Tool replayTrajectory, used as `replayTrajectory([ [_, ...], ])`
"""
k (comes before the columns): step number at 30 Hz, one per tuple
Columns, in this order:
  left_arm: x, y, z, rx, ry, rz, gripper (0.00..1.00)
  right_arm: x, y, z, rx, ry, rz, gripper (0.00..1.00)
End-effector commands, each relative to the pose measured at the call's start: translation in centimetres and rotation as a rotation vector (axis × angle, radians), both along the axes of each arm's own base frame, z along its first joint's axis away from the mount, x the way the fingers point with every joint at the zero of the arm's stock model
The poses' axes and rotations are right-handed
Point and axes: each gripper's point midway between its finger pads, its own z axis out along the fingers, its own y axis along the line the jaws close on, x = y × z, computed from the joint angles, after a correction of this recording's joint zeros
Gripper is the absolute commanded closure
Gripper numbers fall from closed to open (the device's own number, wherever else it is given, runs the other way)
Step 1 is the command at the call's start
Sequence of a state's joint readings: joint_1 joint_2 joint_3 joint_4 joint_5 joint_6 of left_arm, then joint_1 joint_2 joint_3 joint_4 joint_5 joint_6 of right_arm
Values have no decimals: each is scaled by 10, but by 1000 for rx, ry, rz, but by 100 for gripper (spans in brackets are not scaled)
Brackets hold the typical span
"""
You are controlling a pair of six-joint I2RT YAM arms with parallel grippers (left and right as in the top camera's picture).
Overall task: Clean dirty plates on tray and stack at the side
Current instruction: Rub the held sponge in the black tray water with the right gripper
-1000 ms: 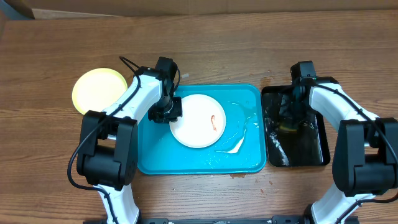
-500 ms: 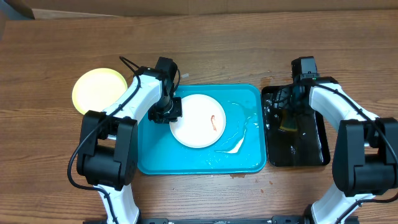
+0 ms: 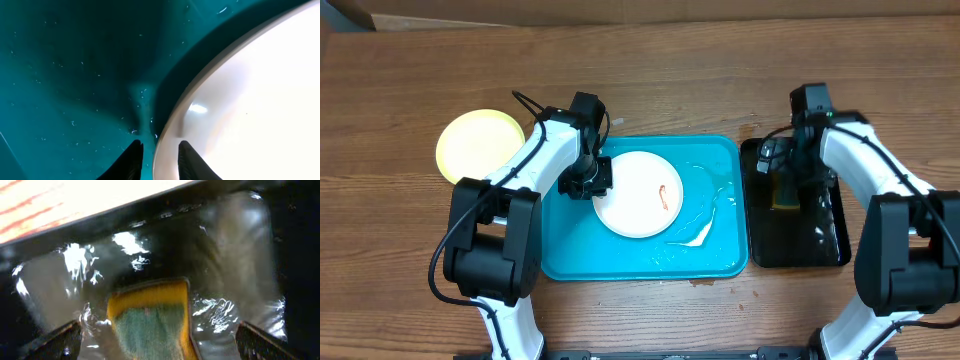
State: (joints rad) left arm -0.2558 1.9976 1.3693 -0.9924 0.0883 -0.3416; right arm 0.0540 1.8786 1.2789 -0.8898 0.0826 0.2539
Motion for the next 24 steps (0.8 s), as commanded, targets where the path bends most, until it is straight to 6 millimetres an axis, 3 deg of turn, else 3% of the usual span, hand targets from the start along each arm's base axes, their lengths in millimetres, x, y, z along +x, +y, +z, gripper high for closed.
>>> replayTrajectory([
  [1, -2, 0, -3, 13, 7, 7, 75, 8, 0, 19, -5, -26, 0, 7],
  [10, -1, -1, -3, 13, 5, 7, 75, -11, -1, 15, -8, 51, 0, 21],
  [14, -2, 0, -3, 14, 8, 6, 75, -15, -1, 11, -9, 62, 0, 44],
  [21, -2, 0, -3, 13, 8, 7, 75, -19, -1, -7, -4, 54, 1, 40],
  [24, -2, 0, -3, 13, 8, 7, 75, -20, 5, -10, 25, 52, 15, 42],
])
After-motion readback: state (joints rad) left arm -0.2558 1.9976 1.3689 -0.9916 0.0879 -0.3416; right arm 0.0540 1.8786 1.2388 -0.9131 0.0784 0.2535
